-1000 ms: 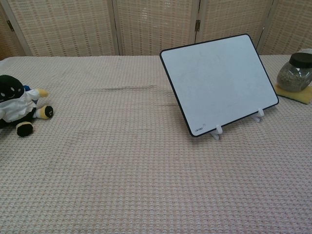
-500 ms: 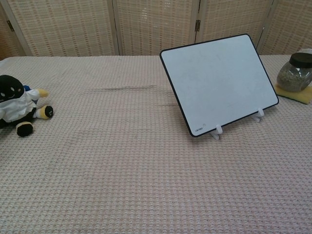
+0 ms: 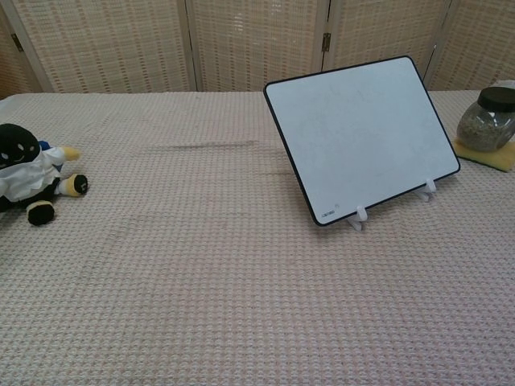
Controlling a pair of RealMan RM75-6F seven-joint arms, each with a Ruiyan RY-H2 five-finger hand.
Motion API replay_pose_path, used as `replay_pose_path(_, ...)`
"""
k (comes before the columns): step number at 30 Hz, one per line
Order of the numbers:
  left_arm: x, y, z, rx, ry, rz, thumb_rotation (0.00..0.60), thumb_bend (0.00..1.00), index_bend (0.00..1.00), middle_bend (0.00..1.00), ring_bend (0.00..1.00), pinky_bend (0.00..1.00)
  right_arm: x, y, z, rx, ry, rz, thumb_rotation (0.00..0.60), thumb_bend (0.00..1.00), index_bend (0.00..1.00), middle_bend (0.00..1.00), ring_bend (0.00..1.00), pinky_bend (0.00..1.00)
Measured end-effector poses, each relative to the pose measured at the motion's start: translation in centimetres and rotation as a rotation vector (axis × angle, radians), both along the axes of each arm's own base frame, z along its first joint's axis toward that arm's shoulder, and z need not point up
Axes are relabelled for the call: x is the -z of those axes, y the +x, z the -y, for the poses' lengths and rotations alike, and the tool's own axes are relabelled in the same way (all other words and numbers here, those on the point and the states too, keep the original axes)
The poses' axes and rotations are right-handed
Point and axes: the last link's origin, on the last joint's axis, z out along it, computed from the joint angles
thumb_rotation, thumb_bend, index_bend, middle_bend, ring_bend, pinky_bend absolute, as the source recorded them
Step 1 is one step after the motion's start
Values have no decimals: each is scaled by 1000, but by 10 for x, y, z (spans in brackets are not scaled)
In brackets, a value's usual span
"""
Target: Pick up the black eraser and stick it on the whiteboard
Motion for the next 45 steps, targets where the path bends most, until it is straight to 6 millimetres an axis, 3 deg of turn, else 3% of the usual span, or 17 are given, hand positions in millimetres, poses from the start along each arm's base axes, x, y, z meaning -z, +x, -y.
replay_pose_path(7,0,0,0,-1,0,-2,600,210,0,37,25,0,1,0,2,-3,-23,-17,600,324,502,0,86,0)
replay_pose_path(13,0,0,1,2,1,-2,600,210,0,37,25,0,1,-1,3,2,-48,-33,600,324,592,35,108,0)
replay_pose_path(31,0,-1,1,-3,6,-7,600,211,0,37,25,0,-18,11,3,-74,-135,-23,600,324,609,48,114,0)
replay_pose_path(37,2,-1,0,-9,5,-13,600,210,0,37,26,0,-32,28,7,-245,-242,-95,600,324,608,39,87,0)
replay_pose_path(45,4,-2,-1,-16,-3,-21,600,210,0,37,26,0,-30,79,17,-612,-362,-286,600,324,608,34,82,0)
